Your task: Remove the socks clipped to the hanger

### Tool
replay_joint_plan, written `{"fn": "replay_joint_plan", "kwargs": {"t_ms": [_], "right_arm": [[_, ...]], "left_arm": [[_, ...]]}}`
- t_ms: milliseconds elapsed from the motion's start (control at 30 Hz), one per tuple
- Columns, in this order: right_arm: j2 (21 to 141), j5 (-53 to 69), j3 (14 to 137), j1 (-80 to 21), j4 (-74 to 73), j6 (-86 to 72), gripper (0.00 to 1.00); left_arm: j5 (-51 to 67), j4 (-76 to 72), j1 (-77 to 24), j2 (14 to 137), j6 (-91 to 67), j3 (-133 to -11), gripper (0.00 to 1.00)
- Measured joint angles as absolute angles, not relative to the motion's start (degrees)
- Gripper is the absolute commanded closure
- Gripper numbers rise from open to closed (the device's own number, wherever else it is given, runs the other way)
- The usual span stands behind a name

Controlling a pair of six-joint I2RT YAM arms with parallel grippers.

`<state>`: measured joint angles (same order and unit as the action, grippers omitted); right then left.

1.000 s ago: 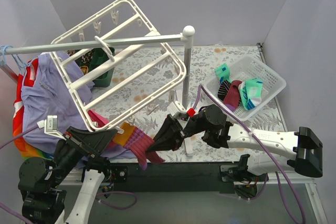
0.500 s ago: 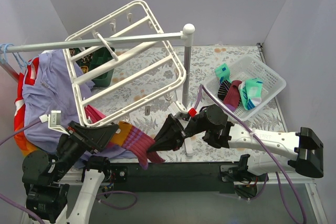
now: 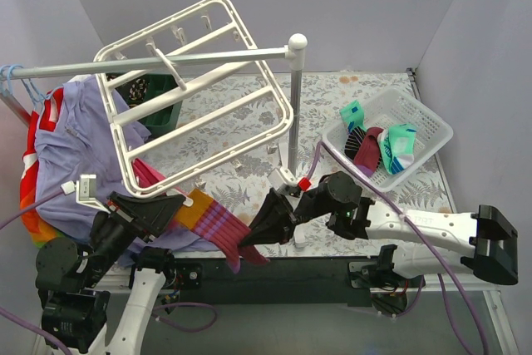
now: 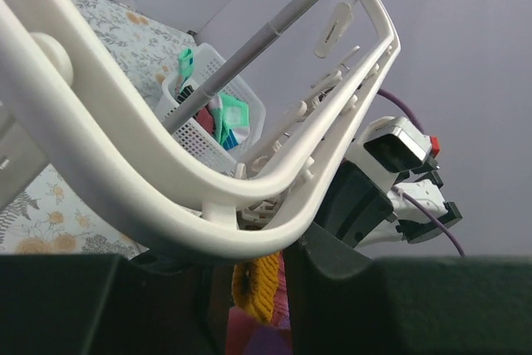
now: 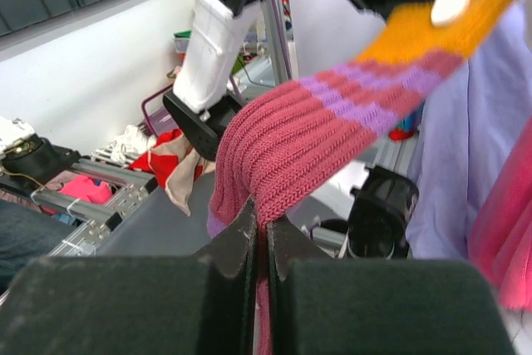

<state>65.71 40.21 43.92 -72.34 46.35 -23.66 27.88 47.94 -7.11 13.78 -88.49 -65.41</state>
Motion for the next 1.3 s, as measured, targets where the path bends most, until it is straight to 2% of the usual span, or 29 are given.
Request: {"fn": "replay_joint_plan", "kwargs": {"t_ms": [300,567,667,767,967,1033,1067,1167,1300], "right_arm": [[58.22,33.5,36.32,-72.2,35.99,-19.86,0.99],[44.71,13.67,34.28,-69.87,17.02,-14.0,0.99],[39.29,1.76,34.33,-67.26,10.52,-12.91,0.99],[36.58,-10.85,34.89,-63.44,3.97,-11.94,0.99],[37.5,-31.09,38.02,-53.67,-4.23,-8.99,0.99],[39.64,-35.64,40.16,-49.67,-5.26,-7.53,0.99],[41.32,-37.3,41.63,-47.16,-5.58,-6.79,0.99],[46.92,-39.9,46.11,-38.24,-5.39,-4.73,0.99],[54.33,-39.35,50.33,-26.3,-4.73,-3.16,0.97]], "left_arm": [[27.59,47.99,-7.09,13.89,-88.47,-65.41,1.0],[27.59,47.99,-7.07,14.22,-88.49,-65.12,1.0],[27.55,48.05,-7.07,14.55,-88.49,-65.12,0.92],[27.46,48.38,-7.07,15.22,-88.51,-65.19,0.79],[27.44,49.32,-7.07,15.84,-88.49,-65.76,0.62],[27.51,49.28,-7.05,15.84,-88.55,-66.11,0.54],[27.59,49.21,-7.05,15.84,-88.64,-66.24,0.45],[28.14,48.88,-7.01,15.86,-88.58,-66.61,0.35],[29.56,48.84,-6.96,16.62,-88.66,-67.66,0.32]]}}
